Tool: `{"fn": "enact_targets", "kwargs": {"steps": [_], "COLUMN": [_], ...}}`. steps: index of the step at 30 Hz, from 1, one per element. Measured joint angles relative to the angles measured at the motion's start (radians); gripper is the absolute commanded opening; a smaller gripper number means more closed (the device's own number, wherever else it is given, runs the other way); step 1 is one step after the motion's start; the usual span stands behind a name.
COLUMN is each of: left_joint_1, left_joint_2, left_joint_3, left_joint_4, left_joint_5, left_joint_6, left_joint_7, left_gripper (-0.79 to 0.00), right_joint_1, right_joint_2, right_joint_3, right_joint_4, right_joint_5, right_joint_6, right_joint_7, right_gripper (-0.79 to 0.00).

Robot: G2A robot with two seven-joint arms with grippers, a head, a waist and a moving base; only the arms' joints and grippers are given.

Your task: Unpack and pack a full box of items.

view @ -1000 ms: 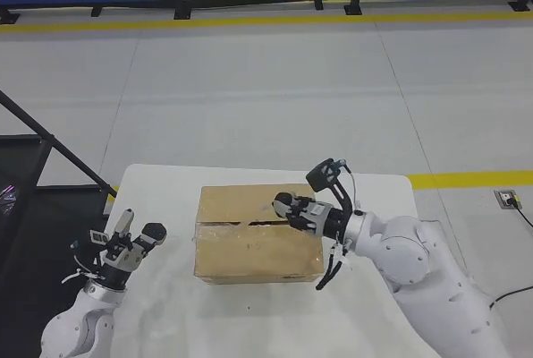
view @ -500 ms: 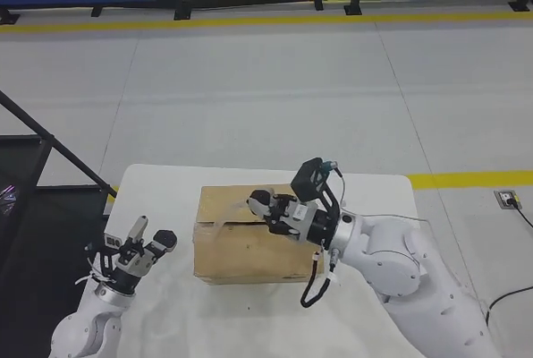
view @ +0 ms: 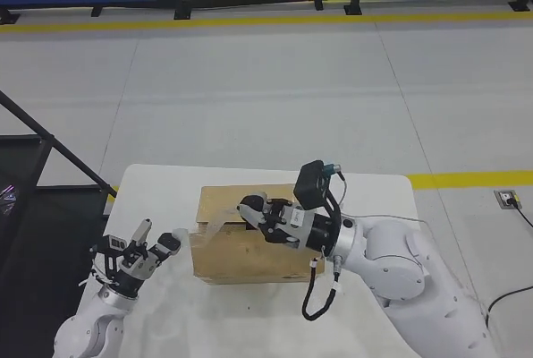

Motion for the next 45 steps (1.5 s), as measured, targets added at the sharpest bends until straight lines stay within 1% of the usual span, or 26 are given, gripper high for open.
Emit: {"fn": "enact_targets", "kwargs": {"steps": [5,9,13,17,20,21,26,27,28,30,32,33,36,40,45], "left_joint_1": [-0.002,0.000,0.020,0.051,0.068,0.071,0.051,0.045,0.042,0.037,0.036,0.036,0.036,0.033,0.029], "left_joint_2": [-0.002,-0.002,-0.004,-0.006,-0.009,-0.012,-0.025,-0.027,-0.028,-0.030,-0.031,-0.032,-0.033,-0.034,-0.035], "left_joint_3": [0.010,0.026,0.036,0.045,0.051,0.060,0.108,0.121,0.129,0.141,0.148,0.152,0.155,0.152,0.151], "left_joint_4": [0.031,0.041,0.020,-0.021,-0.047,-0.054,-0.054,-0.050,-0.048,-0.042,-0.037,-0.035,-0.029,-0.021,-0.013], "left_joint_5": [0.082,0.122,0.151,0.253,0.381,0.449,0.663,0.705,0.733,0.790,0.827,0.844,0.862,0.868,0.869], "left_joint_6": [-0.045,-0.087,-0.173,-0.246,-0.278,-0.277,-0.233,-0.226,-0.224,-0.227,-0.232,-0.236,-0.242,-0.239,-0.244], "left_joint_7": [0.083,0.084,0.093,0.150,0.235,0.283,0.467,0.500,0.517,0.547,0.566,0.576,0.601,0.626,0.638], "left_gripper": [0.000,0.000,0.000,0.000,0.000,0.000,0.000,-0.022,-0.071,-0.256,-0.345,-0.372,-0.431,-0.483,-0.502], "right_joint_1": [-0.002,0.000,0.003,0.005,0.006,0.006,0.007,0.007,0.008,0.008,0.009,0.009,0.010,0.012,0.021], "right_joint_2": [-0.001,-0.003,-0.004,-0.005,-0.006,-0.006,-0.007,-0.007,-0.008,-0.008,-0.008,-0.008,-0.009,-0.010,-0.012], "right_joint_3": [0.003,0.006,0.008,0.010,0.012,0.013,0.016,0.016,0.017,0.018,0.020,0.021,0.023,0.023,0.020], "right_joint_4": [0.000,0.007,0.013,0.019,0.024,0.025,0.029,0.030,0.031,0.034,0.036,0.038,0.041,0.045,0.056], "right_joint_5": [0.002,0.006,0.012,0.015,0.020,0.021,0.025,0.025,0.026,0.028,0.030,0.032,0.033,0.037,0.040], "right_joint_6": [0.006,0.007,0.008,0.010,0.011,0.010,0.008,0.006,0.005,0.003,0.001,-0.001,-0.002,-0.004,-0.003], "right_joint_7": [0.008,0.011,0.014,0.020,0.022,0.023,0.028,0.030,0.031,0.033,0.035,0.035,0.038,0.040,0.045], "right_gripper": [-0.785,-0.785,-0.785,-0.785,-0.785,-0.785,-0.785,-0.785,-0.785,-0.785,-0.785,-0.785,-0.785,-0.785,-0.785]}}
